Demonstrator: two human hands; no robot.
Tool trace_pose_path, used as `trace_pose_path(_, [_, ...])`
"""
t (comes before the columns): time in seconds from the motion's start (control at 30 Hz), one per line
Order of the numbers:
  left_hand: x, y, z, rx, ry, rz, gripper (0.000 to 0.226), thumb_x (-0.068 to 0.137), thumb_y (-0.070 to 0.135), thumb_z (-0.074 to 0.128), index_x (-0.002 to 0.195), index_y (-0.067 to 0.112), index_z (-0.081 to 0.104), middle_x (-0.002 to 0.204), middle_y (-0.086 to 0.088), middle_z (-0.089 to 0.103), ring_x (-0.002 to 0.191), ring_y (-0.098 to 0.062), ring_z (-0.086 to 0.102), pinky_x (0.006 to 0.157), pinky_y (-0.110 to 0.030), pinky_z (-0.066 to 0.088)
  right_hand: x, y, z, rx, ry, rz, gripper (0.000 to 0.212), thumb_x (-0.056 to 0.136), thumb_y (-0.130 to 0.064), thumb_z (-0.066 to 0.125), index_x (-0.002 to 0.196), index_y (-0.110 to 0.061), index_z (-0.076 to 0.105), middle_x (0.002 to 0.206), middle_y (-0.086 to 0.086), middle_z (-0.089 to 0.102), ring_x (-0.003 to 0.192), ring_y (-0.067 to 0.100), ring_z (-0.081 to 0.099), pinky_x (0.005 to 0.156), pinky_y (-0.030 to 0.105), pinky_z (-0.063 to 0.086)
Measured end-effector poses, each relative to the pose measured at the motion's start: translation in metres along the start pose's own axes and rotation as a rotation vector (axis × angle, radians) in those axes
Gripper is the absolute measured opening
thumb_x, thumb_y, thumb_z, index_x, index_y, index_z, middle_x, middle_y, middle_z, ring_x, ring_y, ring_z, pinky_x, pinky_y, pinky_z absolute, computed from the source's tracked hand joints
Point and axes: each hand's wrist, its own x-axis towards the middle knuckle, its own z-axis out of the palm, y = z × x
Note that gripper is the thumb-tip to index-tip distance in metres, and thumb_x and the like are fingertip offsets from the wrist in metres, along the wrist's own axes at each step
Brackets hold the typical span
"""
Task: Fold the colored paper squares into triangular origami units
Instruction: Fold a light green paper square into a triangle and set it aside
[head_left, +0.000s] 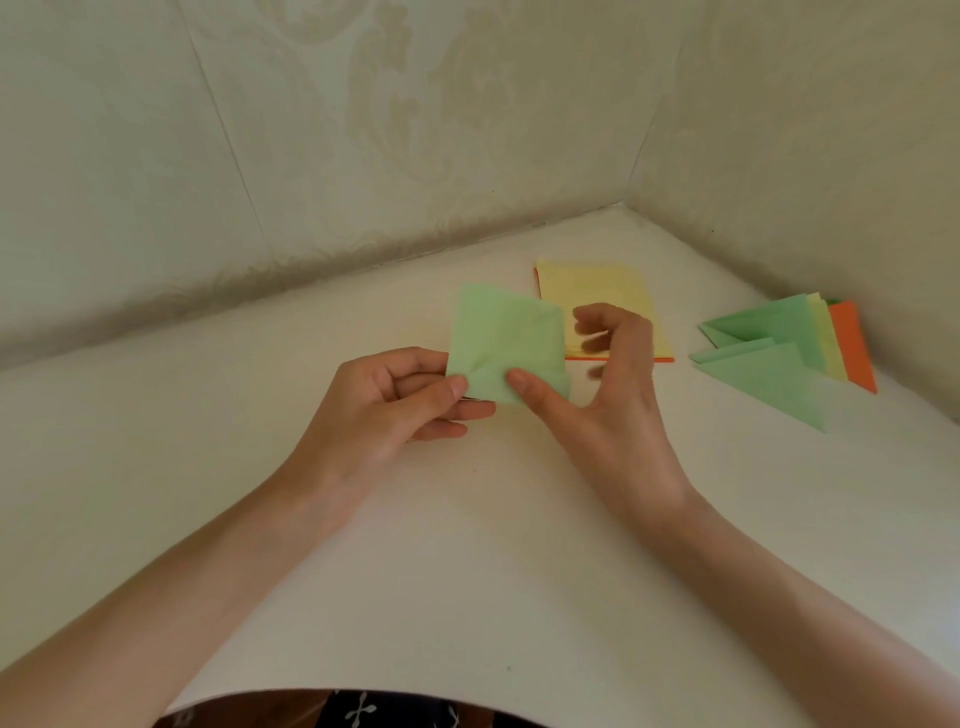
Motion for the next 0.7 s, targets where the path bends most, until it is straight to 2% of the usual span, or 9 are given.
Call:
trace_pose_path(0.07, [0.0010,0.0005,-0.0014,-0.039,0.025,-0.011,0.015,0.087,0.002,0.057,0.096,0.008,0.067,0.089,-0.005,0.075,0.084,-0.017,0.072,0.065,-0.019,0.055,0.0022,-0.0043,-0.0044,0.279,-0.173,0.185,0.042,0.074,-0.046,0.067,0.102,-0.020,0.050,0.097,-0.006,0.061,0.076,0.007,0.051,0.064,0.019,0.041])
trace_pose_path(0.1, [0.0013,0.0005,-0.0023,-0.046,0.032,-0.013,0.015,0.088,0.002,0.056,0.096,0.008,0.067,0.089,-0.005,0.075,0.084,-0.016,0.072,0.064,-0.019,0.055,0.0029,-0.0052,-0.0065,0.402,-0.239,0.229,0.036,0.077,-0.044,0.062,0.095,-0.014,0.055,0.084,-0.003,0.066,0.064,0.010,0.051,0.055,0.022,0.039])
trace_pose_path(0.13, [0.0018,0.0005,-0.0026,-0.046,0.034,-0.016,0.016,0.088,0.002,0.055,0.097,0.008,0.067,0.090,-0.005,0.075,0.084,-0.016,0.072,0.064,-0.018,0.054,0.0031,-0.0061,-0.0077,0.482,-0.270,0.235,0.030,0.082,-0.037,0.060,0.088,-0.007,0.058,0.073,0.000,0.066,0.057,0.012,0.048,0.050,0.023,0.037])
trace_pose_path(0.2, [0.0021,0.0002,-0.0027,-0.024,0.023,-0.016,0.017,0.089,0.001,0.054,0.097,0.009,0.067,0.091,-0.005,0.075,0.085,-0.016,0.072,0.065,-0.019,0.055,0.0033,-0.0066,-0.0080,0.519,-0.256,0.205,0.022,0.090,-0.019,0.058,0.082,0.002,0.059,0.062,0.003,0.064,0.049,0.014,0.044,0.044,0.022,0.034])
trace_pose_path(0.33, [0.0020,0.0003,-0.0016,0.008,-0.011,-0.019,0.015,0.085,0.008,0.060,0.098,0.008,0.067,0.092,-0.004,0.075,0.086,-0.018,0.072,0.066,-0.019,0.055,0.0020,-0.0048,-0.0052,0.468,-0.220,0.188,0.021,0.091,-0.012,0.058,0.079,0.004,0.060,0.060,0.007,0.064,0.045,0.014,0.045,0.041,0.025,0.035])
trace_pose_path(0.4, [0.0019,0.0009,-0.0009,0.017,-0.008,-0.023,0.023,0.076,0.017,0.064,0.097,0.008,0.068,0.091,-0.004,0.075,0.085,-0.019,0.072,0.064,-0.019,0.055,0.0019,-0.0042,-0.0034,0.462,-0.230,0.196,0.021,0.091,-0.012,0.059,0.079,0.004,0.060,0.059,0.008,0.064,0.044,0.014,0.046,0.040,0.024,0.036])
trace_pose_path(0.5, [0.0024,0.0001,-0.0008,0.034,-0.008,-0.029,0.017,0.080,0.012,0.063,0.096,0.007,0.068,0.091,-0.002,0.075,0.083,-0.018,0.072,0.063,-0.018,0.055,0.0011,-0.0036,-0.0012,0.484,-0.234,0.217,0.022,0.091,-0.011,0.059,0.081,0.008,0.060,0.055,0.007,0.063,0.041,0.013,0.047,0.038,0.023,0.037])
trace_pose_path(0.7, [0.0029,-0.0016,-0.0018,0.047,-0.026,-0.039,0.013,0.087,0.006,0.059,0.096,0.003,0.067,0.091,-0.002,0.075,0.084,-0.017,0.072,0.064,-0.018,0.055,0.0008,-0.0045,-0.0004,0.517,-0.225,0.250,0.020,0.091,-0.010,0.058,0.074,0.001,0.058,0.053,0.006,0.062,0.038,0.013,0.048,0.037,0.022,0.038])
